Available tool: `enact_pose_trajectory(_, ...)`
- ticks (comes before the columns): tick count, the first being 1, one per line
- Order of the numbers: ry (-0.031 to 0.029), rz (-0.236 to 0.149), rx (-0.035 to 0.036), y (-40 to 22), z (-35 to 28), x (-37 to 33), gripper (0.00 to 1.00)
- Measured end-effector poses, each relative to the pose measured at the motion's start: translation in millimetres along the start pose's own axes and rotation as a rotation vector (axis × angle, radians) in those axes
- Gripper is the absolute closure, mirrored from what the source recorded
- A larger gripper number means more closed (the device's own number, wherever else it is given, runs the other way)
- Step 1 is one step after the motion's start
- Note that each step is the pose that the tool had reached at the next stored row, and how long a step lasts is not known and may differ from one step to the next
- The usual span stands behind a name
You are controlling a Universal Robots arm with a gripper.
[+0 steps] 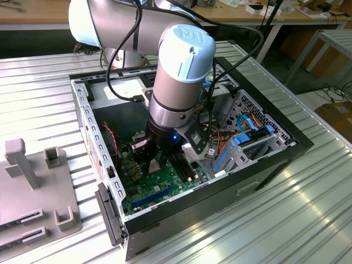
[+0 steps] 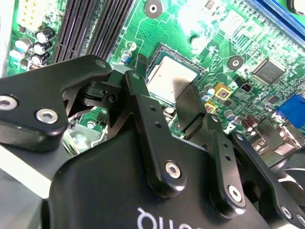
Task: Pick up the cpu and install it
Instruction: 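Place the cpu into insertion slot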
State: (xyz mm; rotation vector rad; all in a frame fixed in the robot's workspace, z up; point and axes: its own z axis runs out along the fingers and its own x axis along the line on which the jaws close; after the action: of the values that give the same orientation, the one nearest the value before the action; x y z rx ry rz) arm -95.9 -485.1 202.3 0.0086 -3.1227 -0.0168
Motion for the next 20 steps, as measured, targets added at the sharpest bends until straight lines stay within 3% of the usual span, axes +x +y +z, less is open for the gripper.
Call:
enact_pose_trajectory(5, -0.0001, 0.001, -0.0013, 0.1, -0.2, -0.1, 0.47)
enact_pose_trajectory(7, 0.0000, 0.001, -0.0040, 0.1, -6.0, 0.0, 0.47)
enact_pose_trajectory(8, 0.0001, 0.001, -0.0038, 0.1, -13.6, 0.3, 0.47)
enact_pose_trajectory(20, 0.0001, 0.000, -0.0040, 0.2, -17.0, 2.9, 0.47)
